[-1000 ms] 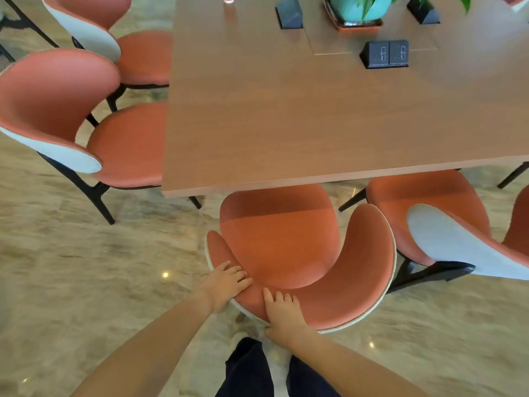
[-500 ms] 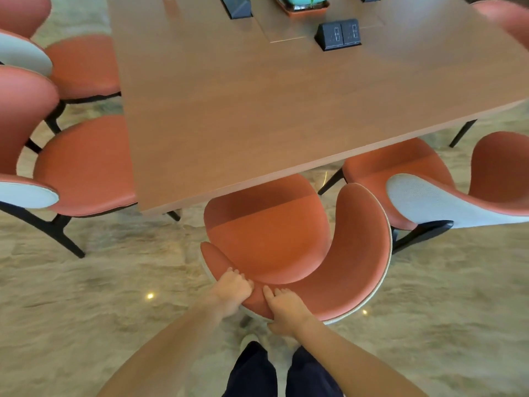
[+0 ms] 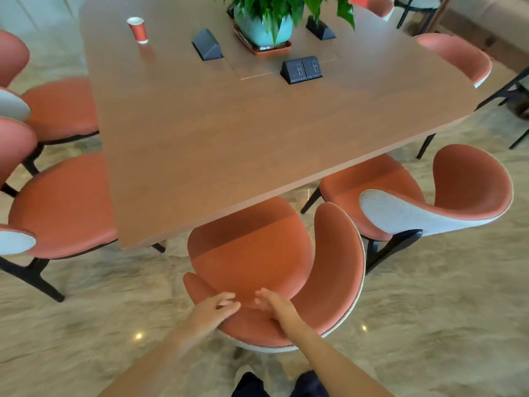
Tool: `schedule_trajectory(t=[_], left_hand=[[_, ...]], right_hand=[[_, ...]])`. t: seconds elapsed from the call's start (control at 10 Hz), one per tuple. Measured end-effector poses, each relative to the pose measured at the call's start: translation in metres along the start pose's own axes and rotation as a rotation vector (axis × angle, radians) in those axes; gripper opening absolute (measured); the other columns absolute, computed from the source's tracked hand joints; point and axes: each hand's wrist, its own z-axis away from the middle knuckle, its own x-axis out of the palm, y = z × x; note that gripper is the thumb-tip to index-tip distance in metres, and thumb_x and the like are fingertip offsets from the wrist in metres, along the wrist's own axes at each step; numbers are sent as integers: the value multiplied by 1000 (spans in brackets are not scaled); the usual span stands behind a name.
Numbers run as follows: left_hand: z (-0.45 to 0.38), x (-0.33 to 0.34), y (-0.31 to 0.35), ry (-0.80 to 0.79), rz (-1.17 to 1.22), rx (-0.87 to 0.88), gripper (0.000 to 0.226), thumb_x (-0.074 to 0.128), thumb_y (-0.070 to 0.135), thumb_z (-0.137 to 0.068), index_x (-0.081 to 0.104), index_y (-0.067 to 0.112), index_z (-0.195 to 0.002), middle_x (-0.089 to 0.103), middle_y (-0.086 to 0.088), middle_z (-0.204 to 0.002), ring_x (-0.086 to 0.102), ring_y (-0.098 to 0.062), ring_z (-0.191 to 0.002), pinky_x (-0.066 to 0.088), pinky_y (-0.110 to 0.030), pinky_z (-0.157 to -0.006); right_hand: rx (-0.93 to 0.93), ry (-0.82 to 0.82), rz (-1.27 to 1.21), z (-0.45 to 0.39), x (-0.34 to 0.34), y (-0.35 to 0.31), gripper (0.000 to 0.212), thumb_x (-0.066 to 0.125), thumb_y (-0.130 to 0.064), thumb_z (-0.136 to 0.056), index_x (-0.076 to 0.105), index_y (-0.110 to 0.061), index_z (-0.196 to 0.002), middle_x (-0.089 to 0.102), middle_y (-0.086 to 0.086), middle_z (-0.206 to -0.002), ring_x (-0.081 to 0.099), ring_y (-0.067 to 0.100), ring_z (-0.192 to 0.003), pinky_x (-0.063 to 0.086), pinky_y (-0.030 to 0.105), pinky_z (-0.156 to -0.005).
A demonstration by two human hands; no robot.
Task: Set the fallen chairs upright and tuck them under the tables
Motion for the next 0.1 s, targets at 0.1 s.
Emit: schedule_trajectory(t=[0.1], left_hand=[[-6,1,20,110,610,-108,45,31,46,-101,54,19,-130,65,2,-113,46,-22,-130,24,-34,-110]], right_hand=[[-14,34,-296,1,-23,-10,43,44,-52,-95,69,-21,-112,72,-3,-111,64,17,-106,48,32,-88]])
